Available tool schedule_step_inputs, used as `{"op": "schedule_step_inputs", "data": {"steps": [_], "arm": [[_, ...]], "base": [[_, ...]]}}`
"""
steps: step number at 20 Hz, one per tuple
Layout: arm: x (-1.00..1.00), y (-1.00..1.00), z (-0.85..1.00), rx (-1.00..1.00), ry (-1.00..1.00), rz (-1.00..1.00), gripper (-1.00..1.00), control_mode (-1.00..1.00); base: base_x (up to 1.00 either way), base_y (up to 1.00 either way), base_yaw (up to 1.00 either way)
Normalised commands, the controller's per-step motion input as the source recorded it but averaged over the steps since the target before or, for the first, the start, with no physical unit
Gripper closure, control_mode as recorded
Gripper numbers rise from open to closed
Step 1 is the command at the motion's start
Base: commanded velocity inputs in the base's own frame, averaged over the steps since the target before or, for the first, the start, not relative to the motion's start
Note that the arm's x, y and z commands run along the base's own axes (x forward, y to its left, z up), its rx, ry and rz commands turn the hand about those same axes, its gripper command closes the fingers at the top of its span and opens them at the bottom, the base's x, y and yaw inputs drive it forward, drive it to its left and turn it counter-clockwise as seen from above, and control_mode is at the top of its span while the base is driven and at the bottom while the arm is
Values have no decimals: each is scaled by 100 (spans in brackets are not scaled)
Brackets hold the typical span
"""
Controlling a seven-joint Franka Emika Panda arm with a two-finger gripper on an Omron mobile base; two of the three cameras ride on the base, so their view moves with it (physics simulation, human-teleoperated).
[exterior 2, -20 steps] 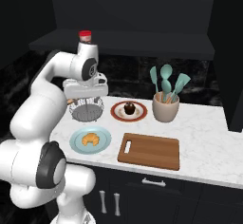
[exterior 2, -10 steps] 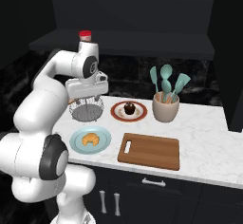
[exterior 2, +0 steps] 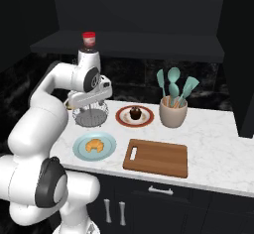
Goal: From the different types of pastries on the counter, select a croissant and place it on the cutting board. Then retrieve a jar of jam from the cabinet and place it alongside the croissant on the cutting board.
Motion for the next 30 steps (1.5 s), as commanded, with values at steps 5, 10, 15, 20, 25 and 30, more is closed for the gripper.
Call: {"op": "schedule_step_inputs", "data": {"steps": [5, 10, 15, 20, 25, 30], "arm": [[0, 0, -6, 0, 0, 3, -100, -100], [3, 0, -10, 0, 0, 1, -100, -100], [3, 0, -23, 0, 0, 1, -100, -100], [0, 0, -32, 0, 0, 1, -100, -100], [0, 1, -42, 0, 0, 0, -100, -100], [0, 5, -43, 0, 0, 0, -100, -100]], "base": [[0, 0, 0], [0, 0, 0], [0, 0, 0], [0, 0, 0], [0, 0, 0], [0, 0, 0]]}}
